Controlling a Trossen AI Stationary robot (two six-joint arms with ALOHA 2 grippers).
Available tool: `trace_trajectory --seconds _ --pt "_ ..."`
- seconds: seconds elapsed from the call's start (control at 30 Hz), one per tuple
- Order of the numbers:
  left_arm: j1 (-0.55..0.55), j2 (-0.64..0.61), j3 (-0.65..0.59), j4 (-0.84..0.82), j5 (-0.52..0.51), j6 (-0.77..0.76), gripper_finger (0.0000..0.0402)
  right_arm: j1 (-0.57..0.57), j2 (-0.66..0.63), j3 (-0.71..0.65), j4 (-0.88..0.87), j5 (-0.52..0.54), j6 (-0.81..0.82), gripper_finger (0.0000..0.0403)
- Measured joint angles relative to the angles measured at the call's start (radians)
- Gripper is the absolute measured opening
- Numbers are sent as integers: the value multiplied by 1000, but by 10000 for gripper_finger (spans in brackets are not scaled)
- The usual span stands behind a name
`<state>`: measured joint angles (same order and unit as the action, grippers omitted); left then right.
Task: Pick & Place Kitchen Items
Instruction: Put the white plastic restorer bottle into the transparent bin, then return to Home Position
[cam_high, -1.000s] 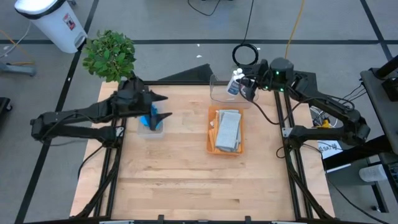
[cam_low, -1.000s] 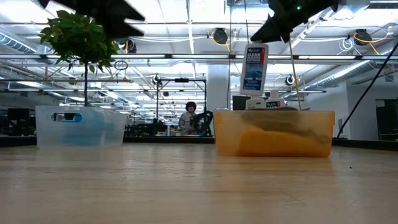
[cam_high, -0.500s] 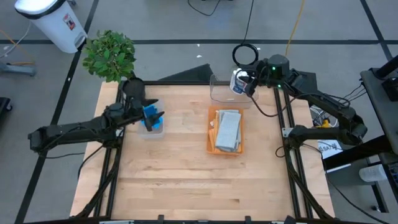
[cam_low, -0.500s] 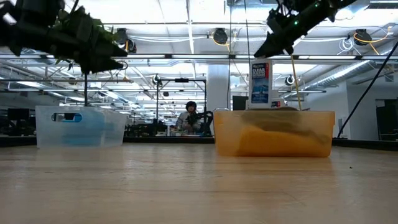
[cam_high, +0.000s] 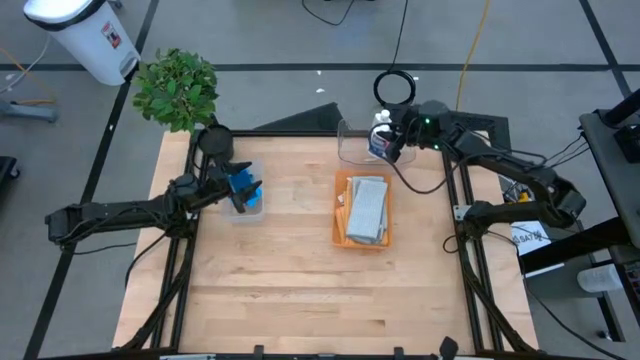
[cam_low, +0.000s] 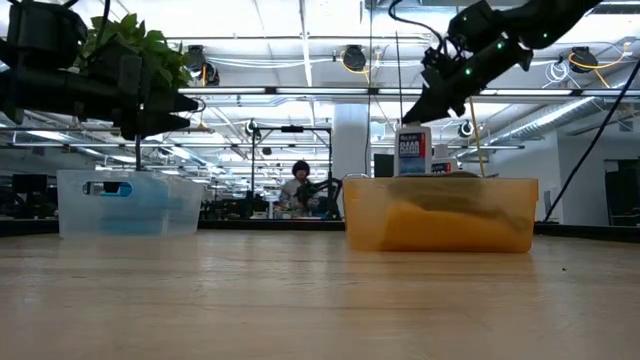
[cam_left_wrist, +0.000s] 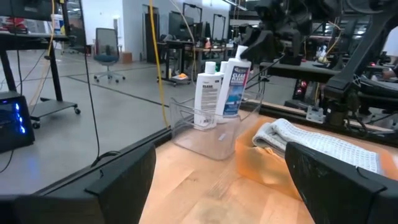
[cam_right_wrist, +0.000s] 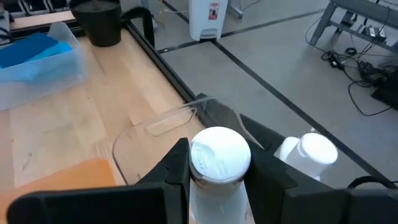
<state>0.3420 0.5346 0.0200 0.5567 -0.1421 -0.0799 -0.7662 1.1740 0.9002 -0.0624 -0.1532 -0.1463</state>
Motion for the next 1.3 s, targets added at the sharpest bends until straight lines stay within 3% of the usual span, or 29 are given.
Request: trace_trajectory --seconds 0.6,0.9,1.07,1.3 --pt "0 1 0 0 0 0 363 -53 -3 -175 121 0 34 86" --pt "0 1 0 -2 0 0 363 -51 -23 -182 107 -2 34 160" --pt "0 1 0 -5 0 1 363 -51 -117 -182 77 -3 47 186" --pt "0 1 0 -7 1 0 363 -51 -352 -182 -47 -3 128 195"
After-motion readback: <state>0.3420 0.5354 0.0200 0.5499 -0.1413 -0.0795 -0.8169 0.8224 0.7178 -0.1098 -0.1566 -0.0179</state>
